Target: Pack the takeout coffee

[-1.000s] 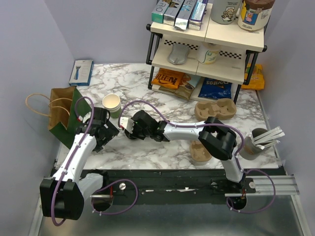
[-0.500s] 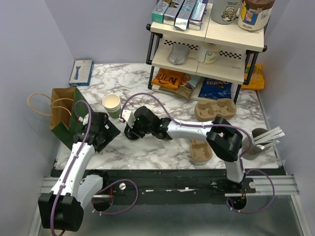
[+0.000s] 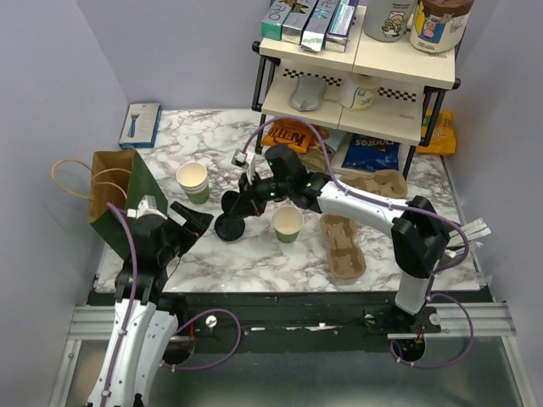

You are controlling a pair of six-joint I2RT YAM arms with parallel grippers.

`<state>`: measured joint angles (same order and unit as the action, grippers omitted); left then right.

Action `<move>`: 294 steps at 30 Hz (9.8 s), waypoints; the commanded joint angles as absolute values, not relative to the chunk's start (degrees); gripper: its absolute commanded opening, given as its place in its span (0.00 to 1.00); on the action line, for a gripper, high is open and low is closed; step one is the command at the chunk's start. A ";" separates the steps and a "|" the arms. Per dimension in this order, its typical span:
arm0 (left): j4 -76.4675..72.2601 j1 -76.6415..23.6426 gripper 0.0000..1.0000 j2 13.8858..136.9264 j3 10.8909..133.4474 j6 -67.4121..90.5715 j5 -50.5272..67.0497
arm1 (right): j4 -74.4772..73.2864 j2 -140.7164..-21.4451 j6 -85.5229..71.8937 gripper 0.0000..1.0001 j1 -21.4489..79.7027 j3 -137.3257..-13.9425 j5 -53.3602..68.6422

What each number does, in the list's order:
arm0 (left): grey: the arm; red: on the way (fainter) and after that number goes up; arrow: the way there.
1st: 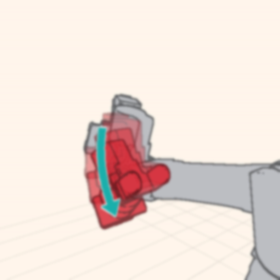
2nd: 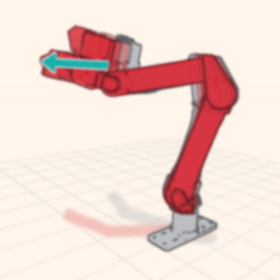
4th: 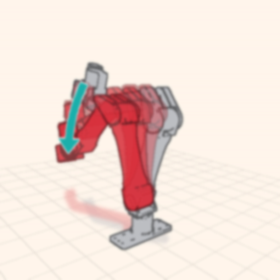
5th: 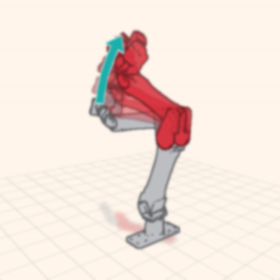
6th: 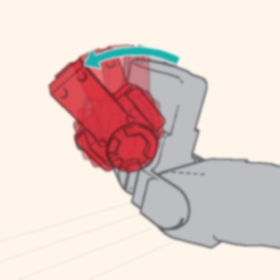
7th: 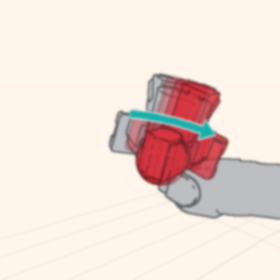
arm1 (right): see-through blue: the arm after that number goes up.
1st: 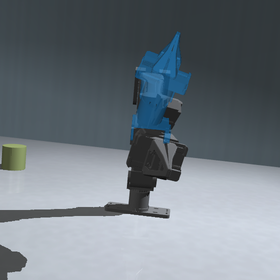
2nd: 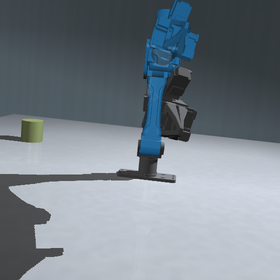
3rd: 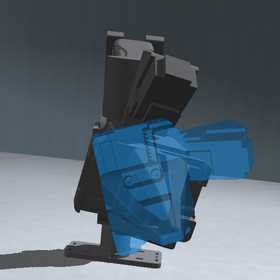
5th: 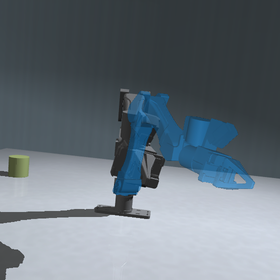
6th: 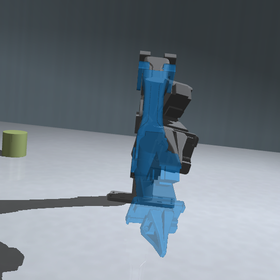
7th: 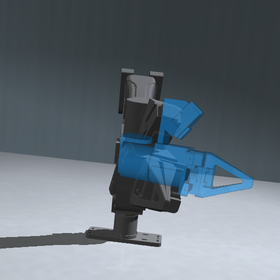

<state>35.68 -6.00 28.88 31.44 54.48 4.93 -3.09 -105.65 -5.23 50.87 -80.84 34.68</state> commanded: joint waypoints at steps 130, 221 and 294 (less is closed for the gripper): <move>26.89 -5.62 0.99 22.94 23.11 69.43 6.77 | -1.14 -112.84 10.63 0.05 55.28 -78.31 31.29; 20.30 -5.62 0.77 23.99 7.56 79.89 9.67 | -6.24 -122.52 -21.01 0.01 54.32 -86.13 33.83; 14.25 -5.62 0.73 25.75 5.80 80.68 10.11 | -6.24 -121.82 -21.45 0.01 53.53 -86.48 34.98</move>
